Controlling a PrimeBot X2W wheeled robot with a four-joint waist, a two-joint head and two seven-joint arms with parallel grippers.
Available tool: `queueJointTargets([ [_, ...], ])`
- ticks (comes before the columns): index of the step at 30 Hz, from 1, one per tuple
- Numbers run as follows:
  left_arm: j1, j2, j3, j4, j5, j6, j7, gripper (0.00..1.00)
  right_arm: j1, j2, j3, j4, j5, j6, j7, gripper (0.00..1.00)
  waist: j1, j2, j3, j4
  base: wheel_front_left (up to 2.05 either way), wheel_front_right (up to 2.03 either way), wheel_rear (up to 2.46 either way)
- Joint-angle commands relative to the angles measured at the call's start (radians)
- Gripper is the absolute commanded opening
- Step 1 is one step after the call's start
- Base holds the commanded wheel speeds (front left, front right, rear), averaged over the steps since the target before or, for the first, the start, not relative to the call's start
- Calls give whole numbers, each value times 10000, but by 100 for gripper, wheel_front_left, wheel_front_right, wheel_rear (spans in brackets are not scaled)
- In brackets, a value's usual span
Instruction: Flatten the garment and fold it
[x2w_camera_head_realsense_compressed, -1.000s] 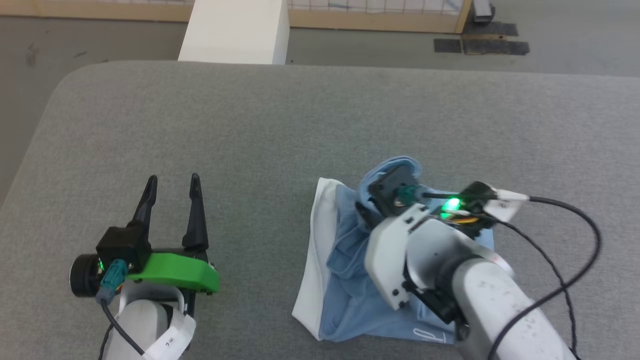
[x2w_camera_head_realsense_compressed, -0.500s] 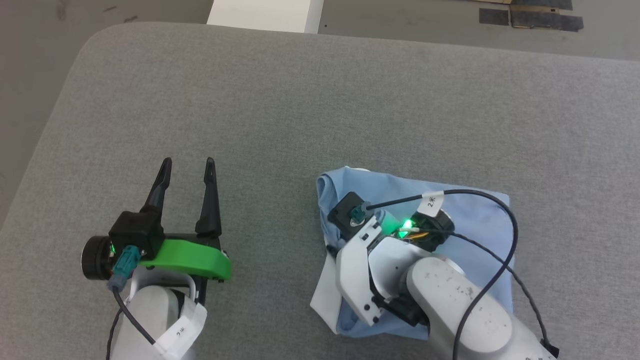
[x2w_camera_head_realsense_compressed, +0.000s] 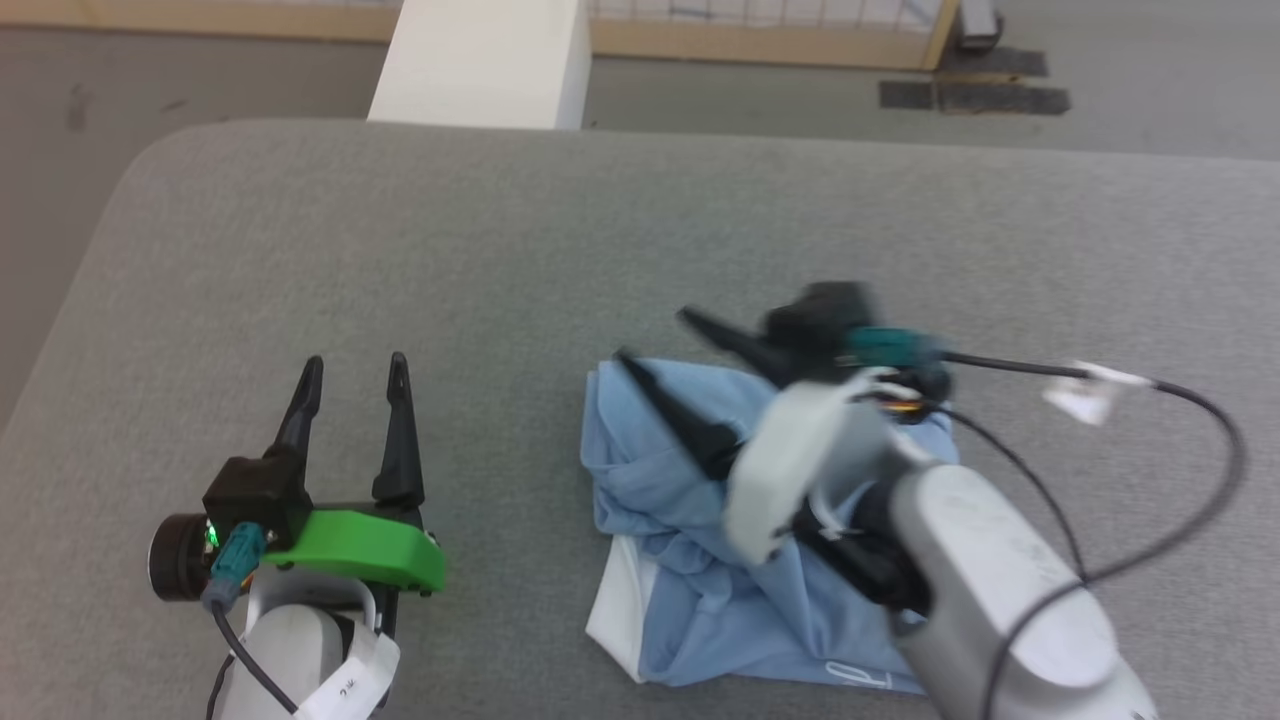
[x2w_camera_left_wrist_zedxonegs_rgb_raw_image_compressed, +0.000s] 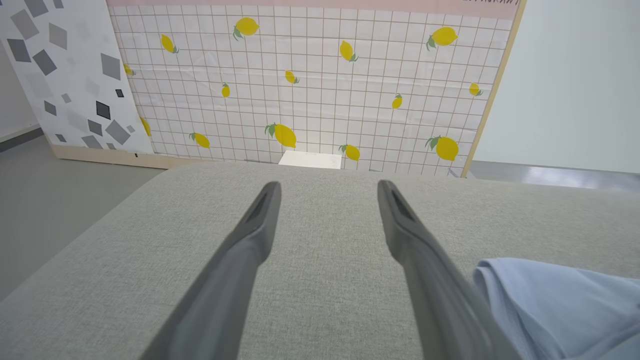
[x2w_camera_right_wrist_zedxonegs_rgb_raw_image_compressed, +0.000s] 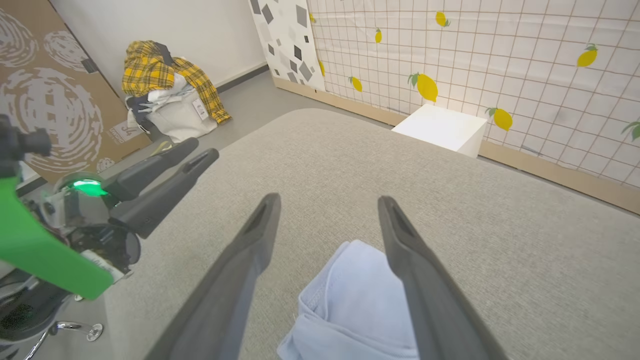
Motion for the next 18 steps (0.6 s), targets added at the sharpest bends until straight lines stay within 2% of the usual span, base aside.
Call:
queueJointTargets([
  [1, 115, -33, 40, 29, 7, -40, -40, 100, 395, -25, -398, -254, -121, -15, -301, 100, -1, 0, -457, -450, 0, 0, 0],
  [5, 269, -33, 155, 13, -18, -76, -40, 100, 1314, -41, -1951, -1111, -442, -15, -1197, 100, -1, 0, -680, -765, 0, 0, 0],
  [9, 363, -33, 248, 5, -35, -104, -40, 100, 2200, -36, -3299, -1642, -599, -15, -1621, 100, -1, 0, -803, -1039, 0, 0, 0],
  [15, 512, -33, 341, -73, -44, -119, -40, 100, 3210, -27, -4931, -1814, -607, -15, -1311, 100, -1, 0, -858, -1302, 0, 0, 0],
  [18, 573, -33, 350, -106, -59, -118, -40, 100, 3619, -24, -5461, -1634, -393, -15, -633, 100, -1, 0, -842, -1350, 0, 0, 0],
])
